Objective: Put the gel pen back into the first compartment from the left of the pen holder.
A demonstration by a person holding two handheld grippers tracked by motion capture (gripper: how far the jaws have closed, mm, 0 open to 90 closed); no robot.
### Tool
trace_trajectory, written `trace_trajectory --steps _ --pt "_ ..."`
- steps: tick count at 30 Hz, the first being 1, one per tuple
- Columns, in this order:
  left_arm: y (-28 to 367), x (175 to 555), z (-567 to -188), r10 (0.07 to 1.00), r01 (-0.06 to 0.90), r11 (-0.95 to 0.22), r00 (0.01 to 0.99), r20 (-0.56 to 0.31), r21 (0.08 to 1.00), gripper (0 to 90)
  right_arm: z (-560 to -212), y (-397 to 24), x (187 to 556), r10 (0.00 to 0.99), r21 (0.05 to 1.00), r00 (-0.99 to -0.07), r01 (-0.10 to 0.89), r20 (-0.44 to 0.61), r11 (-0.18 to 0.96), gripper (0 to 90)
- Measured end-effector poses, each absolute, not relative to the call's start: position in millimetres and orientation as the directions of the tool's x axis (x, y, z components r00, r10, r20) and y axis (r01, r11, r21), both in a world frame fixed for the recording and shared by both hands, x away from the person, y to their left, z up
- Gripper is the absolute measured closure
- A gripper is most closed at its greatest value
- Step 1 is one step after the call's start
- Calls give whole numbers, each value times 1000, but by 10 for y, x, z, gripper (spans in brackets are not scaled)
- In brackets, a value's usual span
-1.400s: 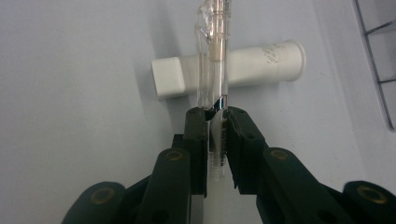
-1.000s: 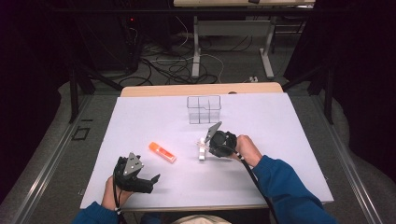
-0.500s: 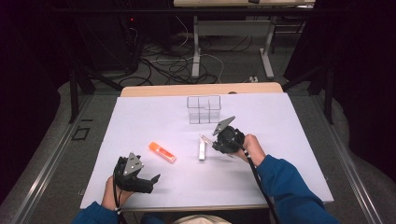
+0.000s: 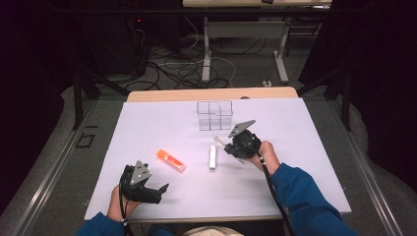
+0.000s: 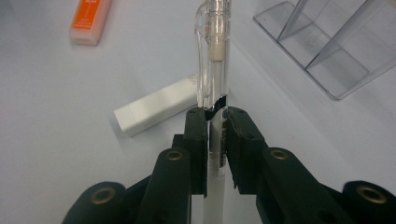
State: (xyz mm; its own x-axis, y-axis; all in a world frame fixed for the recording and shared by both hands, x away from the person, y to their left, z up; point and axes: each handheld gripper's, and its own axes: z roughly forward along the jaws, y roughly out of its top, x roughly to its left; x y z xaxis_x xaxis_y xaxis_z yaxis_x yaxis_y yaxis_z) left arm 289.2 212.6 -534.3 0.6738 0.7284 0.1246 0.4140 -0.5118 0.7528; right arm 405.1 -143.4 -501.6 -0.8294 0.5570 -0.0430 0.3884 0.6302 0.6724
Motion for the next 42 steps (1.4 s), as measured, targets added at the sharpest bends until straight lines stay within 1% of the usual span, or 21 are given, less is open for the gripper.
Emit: trace_trajectory --steps 10,12,13,19,20,34,35,42 --pt "2122 2891 -5346 732 415 -508 670 124 754 10 -4996 -1472 4065 580 704 -813 385 -47 597 793" --pt "2122 2892 -5346 731 415 -509 670 125 754 10 -4989 -1480 4076 571 711 -820 373 -49 597 793" --pt "2122 2891 -5346 731 415 -509 671 125 754 10 -4985 -1477 4069 586 712 -809 386 -44 586 794" --pt "2122 2892 -5345 731 414 -511 671 127 753 9 -4961 -1488 4087 592 736 -804 372 -48 565 794" --pt "2120 2891 -5347 731 415 -509 671 124 754 10 -4948 -1480 4086 607 742 -794 381 -43 552 794" --pt "2122 2894 -5343 727 417 -514 675 123 750 10 -4903 -1491 4150 624 772 -780 368 -46 517 794" --pt "2122 2894 -5343 727 417 -514 675 123 750 10 -4905 -1488 4155 631 788 -775 364 -40 497 794" --pt "2121 2896 -5343 729 418 -515 673 126 748 10 -4866 -1509 4194 650 805 -760 368 -29 466 794"
